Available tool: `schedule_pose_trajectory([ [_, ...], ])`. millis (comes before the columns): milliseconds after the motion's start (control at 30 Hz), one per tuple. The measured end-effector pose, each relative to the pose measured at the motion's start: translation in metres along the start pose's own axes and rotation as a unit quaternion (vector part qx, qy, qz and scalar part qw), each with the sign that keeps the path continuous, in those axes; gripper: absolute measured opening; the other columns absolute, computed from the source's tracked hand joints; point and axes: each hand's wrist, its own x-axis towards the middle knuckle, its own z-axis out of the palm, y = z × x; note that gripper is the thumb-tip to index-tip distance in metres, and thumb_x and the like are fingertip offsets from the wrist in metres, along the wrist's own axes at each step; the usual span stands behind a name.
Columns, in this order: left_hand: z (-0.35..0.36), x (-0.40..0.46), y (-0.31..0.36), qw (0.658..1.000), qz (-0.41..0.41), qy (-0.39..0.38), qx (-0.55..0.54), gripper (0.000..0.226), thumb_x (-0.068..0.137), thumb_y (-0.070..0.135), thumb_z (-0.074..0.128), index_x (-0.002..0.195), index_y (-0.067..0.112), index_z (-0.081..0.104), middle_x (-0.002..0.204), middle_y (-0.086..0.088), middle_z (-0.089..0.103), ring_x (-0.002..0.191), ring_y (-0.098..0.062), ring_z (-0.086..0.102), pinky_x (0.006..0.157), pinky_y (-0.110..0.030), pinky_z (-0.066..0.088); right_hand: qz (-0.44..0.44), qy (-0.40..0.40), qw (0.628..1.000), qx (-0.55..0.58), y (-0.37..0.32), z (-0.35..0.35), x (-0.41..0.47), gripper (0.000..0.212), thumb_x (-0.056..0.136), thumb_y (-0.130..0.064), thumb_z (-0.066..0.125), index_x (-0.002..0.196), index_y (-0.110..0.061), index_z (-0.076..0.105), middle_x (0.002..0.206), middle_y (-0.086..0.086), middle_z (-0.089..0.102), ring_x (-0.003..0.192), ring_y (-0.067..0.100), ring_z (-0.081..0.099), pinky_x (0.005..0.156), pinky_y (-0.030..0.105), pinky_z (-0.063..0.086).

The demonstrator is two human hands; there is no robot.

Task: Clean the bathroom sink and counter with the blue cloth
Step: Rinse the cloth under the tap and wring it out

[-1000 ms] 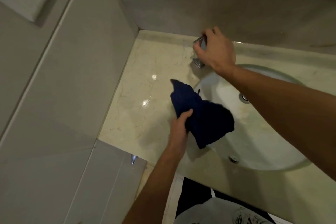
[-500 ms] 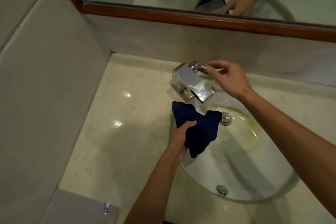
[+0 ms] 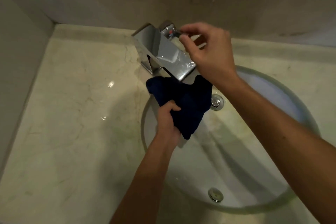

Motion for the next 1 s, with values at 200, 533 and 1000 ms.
schedule_pose_trajectory([
  [200,0.007,0.003,-0.016,0.992,0.059,-0.021,-0.105,0.045,0.078,-0.005,0.038,0.102,0.012,0.071,0.092,-0.003,0.073,0.085,-0.024,0.069,0.082,-0.039,0.057,0.007,0.023,0.999,-0.048,0.010,0.001,0.016,0.023,0.097,-0.032,0.067,0.115,-0.019,0.071,0.094,-0.019,0.067,0.083,-0.008,0.062,0.080,0.016,0.054],
  [533,0.023,-0.001,-0.025,0.981,0.067,-0.063,-0.172,0.044,0.066,0.002,0.044,0.101,0.008,0.068,0.107,-0.010,0.067,0.102,-0.032,0.062,0.100,-0.046,0.049,0.327,-0.083,0.931,0.138,0.045,-0.034,-0.099,0.044,0.101,-0.049,0.056,0.098,-0.011,0.078,0.098,0.005,0.078,0.094,0.020,0.073,0.089,0.043,0.059],
  [1000,0.005,-0.041,-0.026,0.759,0.217,0.145,0.596,0.065,0.086,0.058,0.071,0.139,0.025,0.053,0.128,0.010,0.061,0.114,-0.006,0.059,0.091,-0.023,0.046,-0.004,-0.032,0.999,0.030,0.025,-0.078,-0.067,0.024,0.100,-0.029,0.064,0.092,-0.010,0.074,0.072,0.003,0.067,0.065,0.018,0.063,0.057,0.040,0.050],
])
